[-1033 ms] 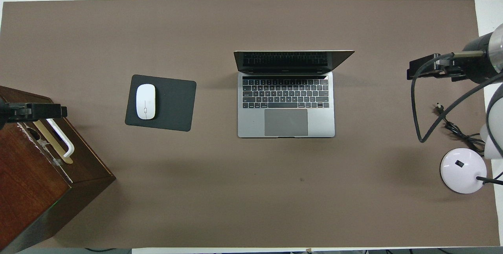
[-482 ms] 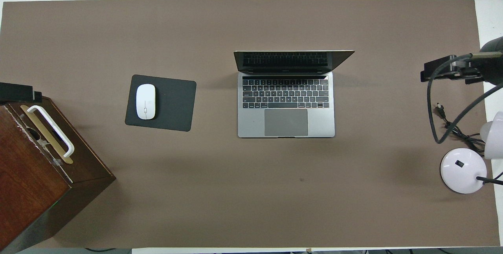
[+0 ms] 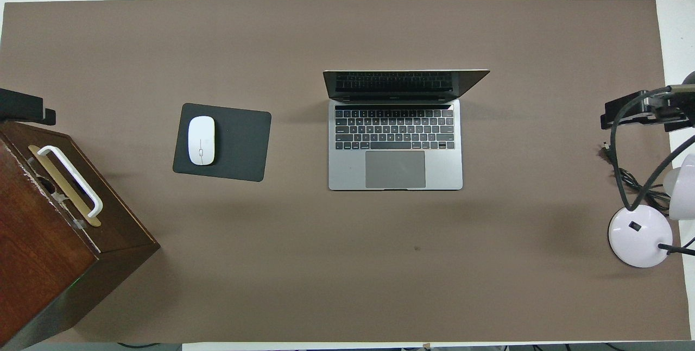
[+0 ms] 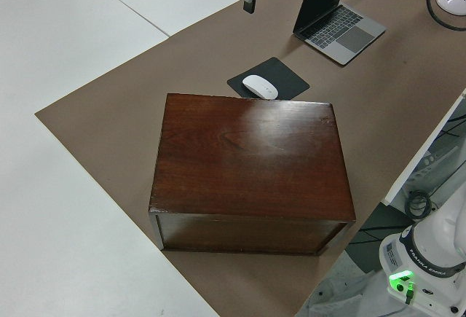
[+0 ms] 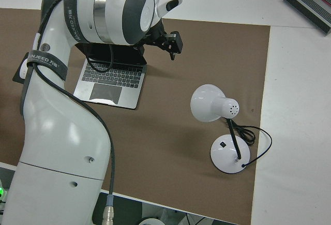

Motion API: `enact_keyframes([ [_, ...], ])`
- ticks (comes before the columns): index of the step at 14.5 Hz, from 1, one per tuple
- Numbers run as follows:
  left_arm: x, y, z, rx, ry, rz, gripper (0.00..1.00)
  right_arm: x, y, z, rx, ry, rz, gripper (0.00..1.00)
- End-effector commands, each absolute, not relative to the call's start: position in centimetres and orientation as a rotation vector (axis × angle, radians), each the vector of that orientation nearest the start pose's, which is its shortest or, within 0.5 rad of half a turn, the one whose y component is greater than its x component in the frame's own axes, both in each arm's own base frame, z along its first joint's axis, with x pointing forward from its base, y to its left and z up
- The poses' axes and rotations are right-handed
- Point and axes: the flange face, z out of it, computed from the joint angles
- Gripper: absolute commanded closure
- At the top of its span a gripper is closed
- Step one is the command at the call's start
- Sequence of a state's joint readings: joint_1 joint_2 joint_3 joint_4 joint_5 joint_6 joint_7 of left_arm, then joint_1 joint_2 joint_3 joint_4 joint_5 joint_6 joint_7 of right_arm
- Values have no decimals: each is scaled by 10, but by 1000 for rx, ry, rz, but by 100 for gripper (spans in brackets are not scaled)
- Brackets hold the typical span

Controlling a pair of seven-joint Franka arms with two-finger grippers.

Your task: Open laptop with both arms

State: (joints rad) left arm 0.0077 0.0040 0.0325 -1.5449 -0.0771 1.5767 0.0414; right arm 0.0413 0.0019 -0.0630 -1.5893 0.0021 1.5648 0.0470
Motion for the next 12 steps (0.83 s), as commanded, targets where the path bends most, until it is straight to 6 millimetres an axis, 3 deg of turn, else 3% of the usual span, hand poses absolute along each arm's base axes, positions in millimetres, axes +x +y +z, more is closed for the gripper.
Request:
enact_keyframes([
  [1,558,15,624,-3218,6,14,0,544,-18,614,-3166,97,58,1],
  [4,551,12,610,-3201,13,55,0,543,-20,614,-3167,140,58,1],
  [12,534,12,628,-3183,22,71,0,535,-20,604,-3164,159,79,1],
])
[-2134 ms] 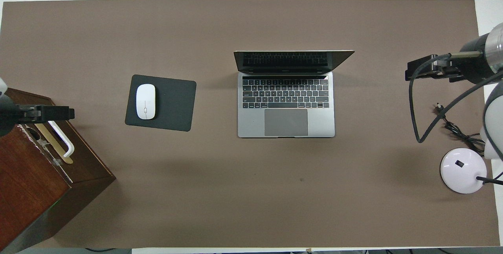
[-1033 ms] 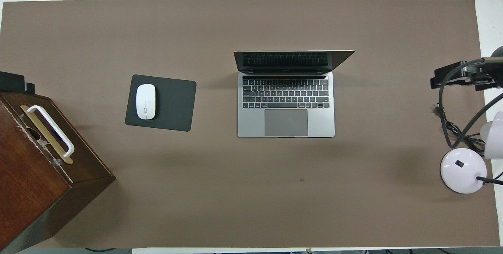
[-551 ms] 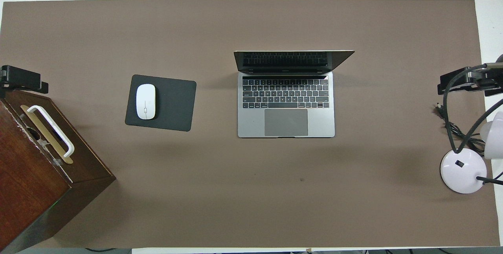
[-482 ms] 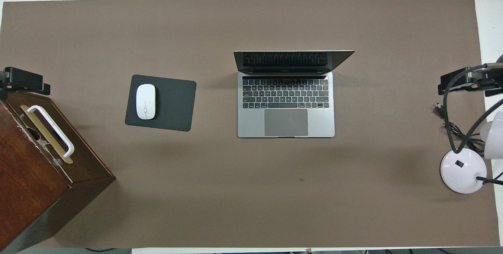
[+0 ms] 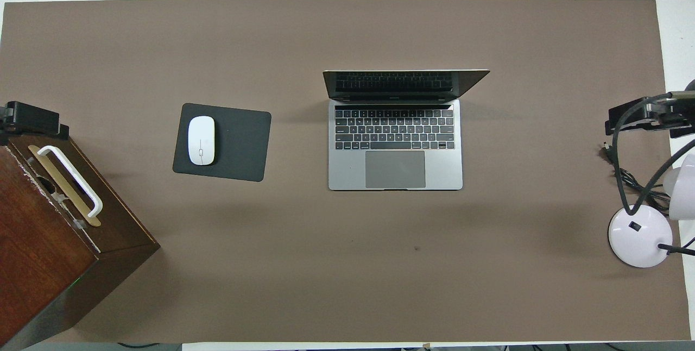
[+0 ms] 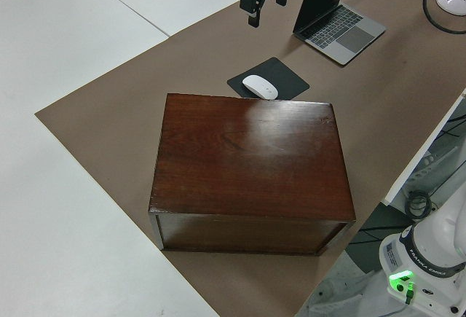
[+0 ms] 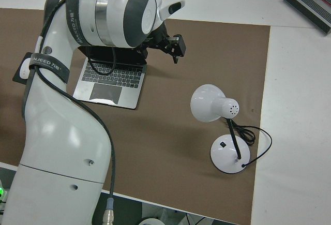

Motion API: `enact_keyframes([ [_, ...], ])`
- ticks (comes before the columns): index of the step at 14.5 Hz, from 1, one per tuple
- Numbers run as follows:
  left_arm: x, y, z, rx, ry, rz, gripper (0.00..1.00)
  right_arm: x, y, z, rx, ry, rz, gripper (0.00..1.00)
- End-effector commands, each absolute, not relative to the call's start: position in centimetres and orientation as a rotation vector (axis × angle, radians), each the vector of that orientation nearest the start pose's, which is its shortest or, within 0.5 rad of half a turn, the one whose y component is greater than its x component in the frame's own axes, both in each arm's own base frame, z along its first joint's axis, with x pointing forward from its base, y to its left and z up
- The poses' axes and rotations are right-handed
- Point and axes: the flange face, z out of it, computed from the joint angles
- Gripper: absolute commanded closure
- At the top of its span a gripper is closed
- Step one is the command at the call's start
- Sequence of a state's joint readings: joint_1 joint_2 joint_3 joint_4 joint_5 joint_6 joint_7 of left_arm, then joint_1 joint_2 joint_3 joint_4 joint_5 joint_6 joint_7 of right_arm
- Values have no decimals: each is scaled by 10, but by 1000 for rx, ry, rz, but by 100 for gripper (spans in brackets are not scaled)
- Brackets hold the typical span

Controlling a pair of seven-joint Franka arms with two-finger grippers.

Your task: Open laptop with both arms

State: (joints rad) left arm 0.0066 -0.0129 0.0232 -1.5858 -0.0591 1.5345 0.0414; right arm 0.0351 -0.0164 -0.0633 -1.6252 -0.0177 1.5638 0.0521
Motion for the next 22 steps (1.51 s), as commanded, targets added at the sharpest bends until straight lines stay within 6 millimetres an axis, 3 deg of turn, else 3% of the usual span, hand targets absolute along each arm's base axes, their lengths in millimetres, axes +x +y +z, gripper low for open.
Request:
enact_keyframes([
  [1,533,11,627,-3183,24,78,0,535,-20,604,-3163,159,77,1],
  [5,523,8,608,-3184,18,74,0,536,-20,605,-3159,151,68,1],
  [14,523,11,611,-3147,39,77,0,543,-18,608,-3149,139,-22,0],
  [22,523,11,611,-3145,41,75,0,543,-30,608,-3146,170,-22,0],
])
